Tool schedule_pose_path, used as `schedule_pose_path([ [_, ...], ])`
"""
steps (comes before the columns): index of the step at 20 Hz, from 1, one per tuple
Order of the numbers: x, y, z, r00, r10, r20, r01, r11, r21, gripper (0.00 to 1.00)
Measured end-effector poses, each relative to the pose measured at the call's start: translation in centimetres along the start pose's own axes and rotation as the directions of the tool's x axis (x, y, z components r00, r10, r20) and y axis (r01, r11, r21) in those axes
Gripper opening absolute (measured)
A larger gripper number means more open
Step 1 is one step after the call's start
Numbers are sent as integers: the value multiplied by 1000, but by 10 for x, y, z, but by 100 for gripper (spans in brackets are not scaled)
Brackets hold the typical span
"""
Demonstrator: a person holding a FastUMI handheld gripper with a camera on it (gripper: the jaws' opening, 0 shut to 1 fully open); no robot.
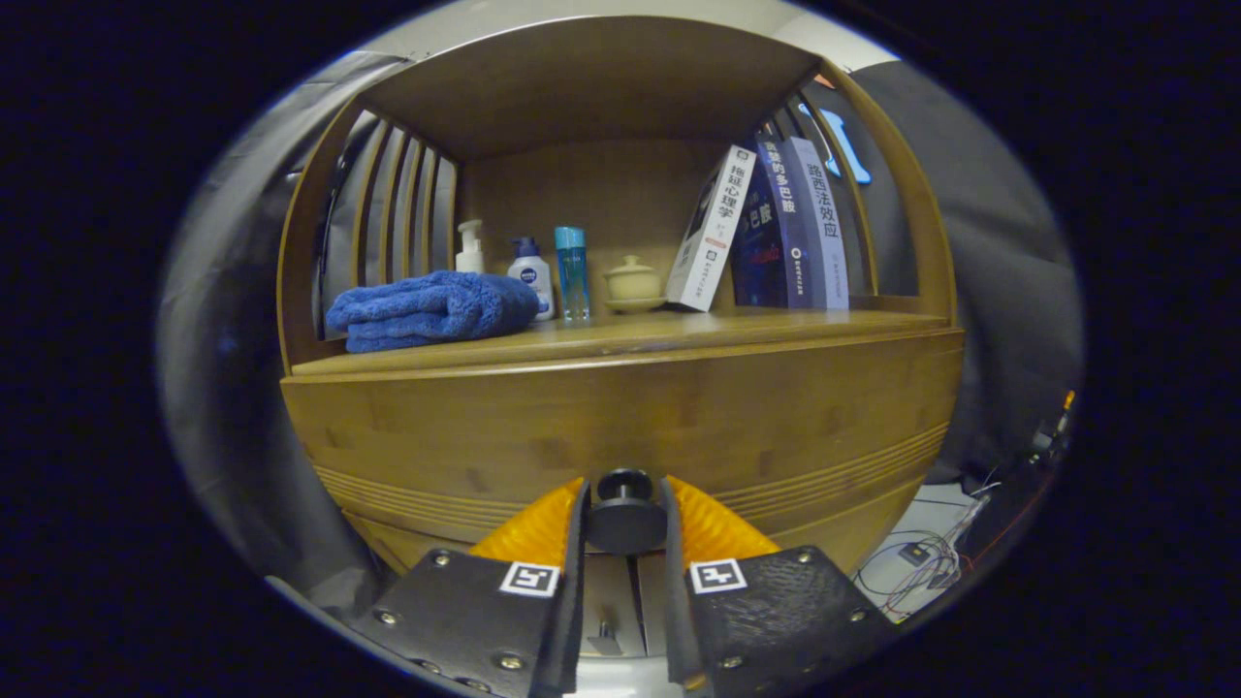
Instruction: Pull open the drawer, take out the items inside it, and place them on the countertop above the cabinet.
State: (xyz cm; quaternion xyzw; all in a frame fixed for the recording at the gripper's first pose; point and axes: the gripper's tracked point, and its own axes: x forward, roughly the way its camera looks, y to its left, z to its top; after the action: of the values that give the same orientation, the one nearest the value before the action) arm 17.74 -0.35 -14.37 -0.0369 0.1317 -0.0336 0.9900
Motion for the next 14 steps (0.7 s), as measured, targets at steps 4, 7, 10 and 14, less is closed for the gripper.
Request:
schedule_pose_path([
  [4, -11, 0, -2, 1000, -11, -10, 11, 1000, 0, 35],
  [7, -32, 1, -5, 1000, -20, -1, 20, 1000, 12, 35],
  [10, -54, -1, -9, 1000, -30, 7, 30, 1000, 10, 35],
  [14, -81, -1, -12, 999, -34, 20, 34, 999, 11, 35],
])
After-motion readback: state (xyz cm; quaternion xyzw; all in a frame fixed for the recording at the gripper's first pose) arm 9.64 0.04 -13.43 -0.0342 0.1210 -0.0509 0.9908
